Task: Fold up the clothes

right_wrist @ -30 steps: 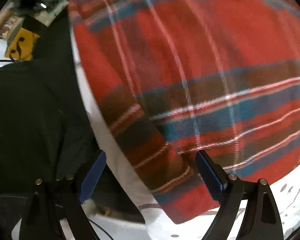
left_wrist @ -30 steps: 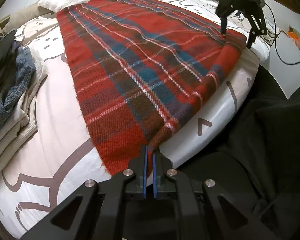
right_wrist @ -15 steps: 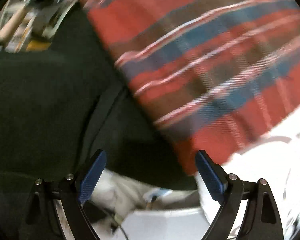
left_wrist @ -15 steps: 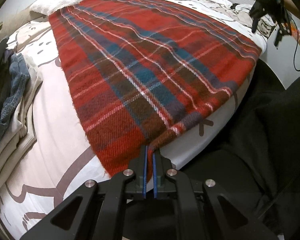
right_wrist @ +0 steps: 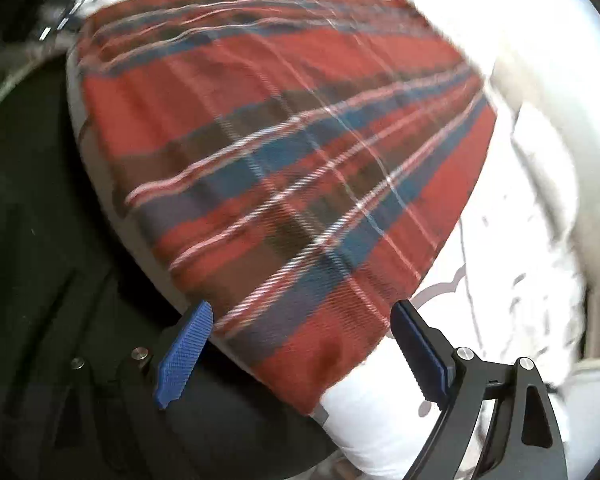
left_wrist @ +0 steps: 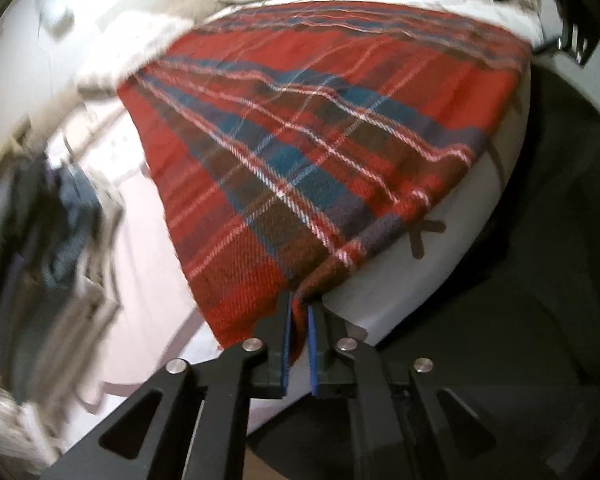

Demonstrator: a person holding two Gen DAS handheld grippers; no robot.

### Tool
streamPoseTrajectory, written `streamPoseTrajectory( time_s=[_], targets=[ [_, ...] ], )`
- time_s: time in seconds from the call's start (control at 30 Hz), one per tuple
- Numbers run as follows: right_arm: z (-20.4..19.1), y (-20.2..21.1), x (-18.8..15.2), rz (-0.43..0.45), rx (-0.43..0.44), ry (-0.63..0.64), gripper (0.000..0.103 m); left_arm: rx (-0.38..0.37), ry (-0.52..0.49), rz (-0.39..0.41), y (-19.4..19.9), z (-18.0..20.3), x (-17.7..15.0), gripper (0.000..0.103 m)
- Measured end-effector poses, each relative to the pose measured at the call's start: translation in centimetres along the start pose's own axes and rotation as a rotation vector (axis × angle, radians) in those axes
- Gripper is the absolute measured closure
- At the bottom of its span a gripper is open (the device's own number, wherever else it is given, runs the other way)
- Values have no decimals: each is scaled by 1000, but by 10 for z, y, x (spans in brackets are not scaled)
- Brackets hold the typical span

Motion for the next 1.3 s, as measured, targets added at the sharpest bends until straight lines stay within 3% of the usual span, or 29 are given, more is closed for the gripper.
streamPoseTrajectory(
  time_s=[0.17, 0.23, 0.37, 0.5, 0.7, 0.73, 0.83, 0.87, 1.1, 1.3],
  targets=[
    [-47, 1, 19, 98, -132, 65, 13, 122, -139, 35, 0, 7, 1, 82],
    [-67, -1, 36, 142, -146, 94, 31, 175, -190, 52, 2, 5, 2, 73],
    [-92, -15, 60, 195, -131, 178, 50, 247, -263, 96, 5, 4, 8, 52],
    [-115, -27, 76, 233, -114, 277, 51, 277, -361, 129, 5, 13, 10, 52],
    [-133, -28, 85, 238, -101, 305, 73, 285, -465, 155, 1, 17, 10, 52],
    [-131, -29, 85, 234, -104, 296, 73, 279, -467, 151, -1, 16, 10, 55],
    [-125, -29, 84, 224, -112, 270, 73, 196, -395, 117, -5, 15, 11, 91],
    [-125, -25, 82, 226, -118, 264, 73, 176, -349, 112, -4, 12, 15, 96],
    [-136, -9, 80, 284, -130, 281, 73, -8, 117, 140, 10, -28, 55, 100],
    [-146, -14, 98, 329, -172, 295, 73, -103, 358, 144, 10, -46, 74, 100]
  ],
)
Point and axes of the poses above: each gripper's, at about its wrist camera, not at the fingertips, and y roughly against the way its jaws point, z to its right, x to its top, the point moved 10 cm from there along -y, roughly the way its jaws point, and after that the axes turned 12 degrees about z, right-handed, at the moved point
